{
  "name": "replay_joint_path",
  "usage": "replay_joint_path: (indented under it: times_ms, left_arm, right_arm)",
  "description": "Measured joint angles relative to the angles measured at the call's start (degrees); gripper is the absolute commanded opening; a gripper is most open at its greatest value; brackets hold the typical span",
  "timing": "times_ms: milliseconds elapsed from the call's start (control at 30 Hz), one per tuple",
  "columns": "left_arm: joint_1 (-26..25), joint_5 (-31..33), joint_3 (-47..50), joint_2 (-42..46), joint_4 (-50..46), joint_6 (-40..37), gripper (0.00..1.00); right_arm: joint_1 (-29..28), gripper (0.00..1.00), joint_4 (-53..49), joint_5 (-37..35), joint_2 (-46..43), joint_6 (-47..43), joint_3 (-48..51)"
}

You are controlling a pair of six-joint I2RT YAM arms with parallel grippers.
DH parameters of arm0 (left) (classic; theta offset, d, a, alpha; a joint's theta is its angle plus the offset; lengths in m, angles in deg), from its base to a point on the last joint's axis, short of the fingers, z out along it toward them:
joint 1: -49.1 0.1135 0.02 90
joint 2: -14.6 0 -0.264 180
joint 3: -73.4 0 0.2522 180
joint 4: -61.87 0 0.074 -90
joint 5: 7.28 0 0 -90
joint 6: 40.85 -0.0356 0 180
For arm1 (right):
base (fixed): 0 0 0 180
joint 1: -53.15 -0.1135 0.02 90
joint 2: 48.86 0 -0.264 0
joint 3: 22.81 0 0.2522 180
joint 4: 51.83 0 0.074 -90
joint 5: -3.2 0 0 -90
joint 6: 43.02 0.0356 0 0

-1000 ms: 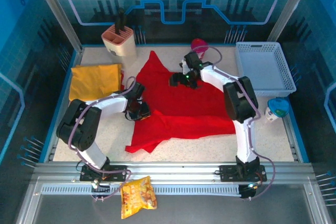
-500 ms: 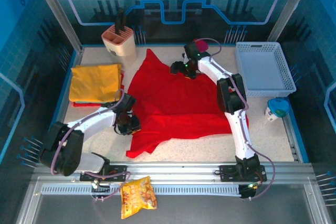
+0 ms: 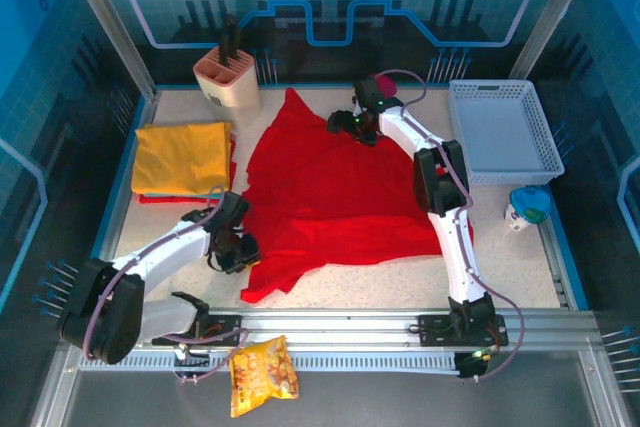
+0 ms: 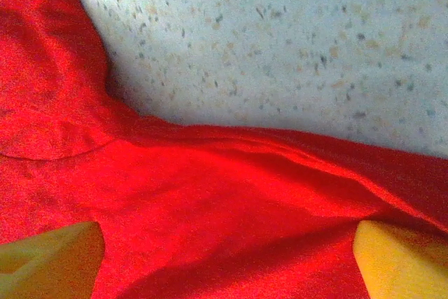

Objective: Fold and stack the t-shirts

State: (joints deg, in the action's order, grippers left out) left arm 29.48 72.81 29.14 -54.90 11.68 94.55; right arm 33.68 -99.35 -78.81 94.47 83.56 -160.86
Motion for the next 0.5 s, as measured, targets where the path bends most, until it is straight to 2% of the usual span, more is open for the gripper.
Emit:
replay_joint_path:
  times_ms: [267, 400, 500]
  left_arm:
    - [0.0, -0.7, -0.1, 1.6, 0.3, 1.0, 0.18]
    - [0.0, -0.9, -3.2, 1.6, -1.3, -0.1, 0.31]
    - [0.6, -0.5, -10.0, -0.1, -2.8, -2.1, 0.42]
  right_arm:
    - [1.2, 1.0, 4.0, 2.3, 3.4, 1.4, -4.8]
    - [0.9, 1.0, 9.5, 3.6, 0.7, 0.6, 1.1]
    - [0.0, 1.0, 11.5, 4.0, -4.8, -1.4, 8.8]
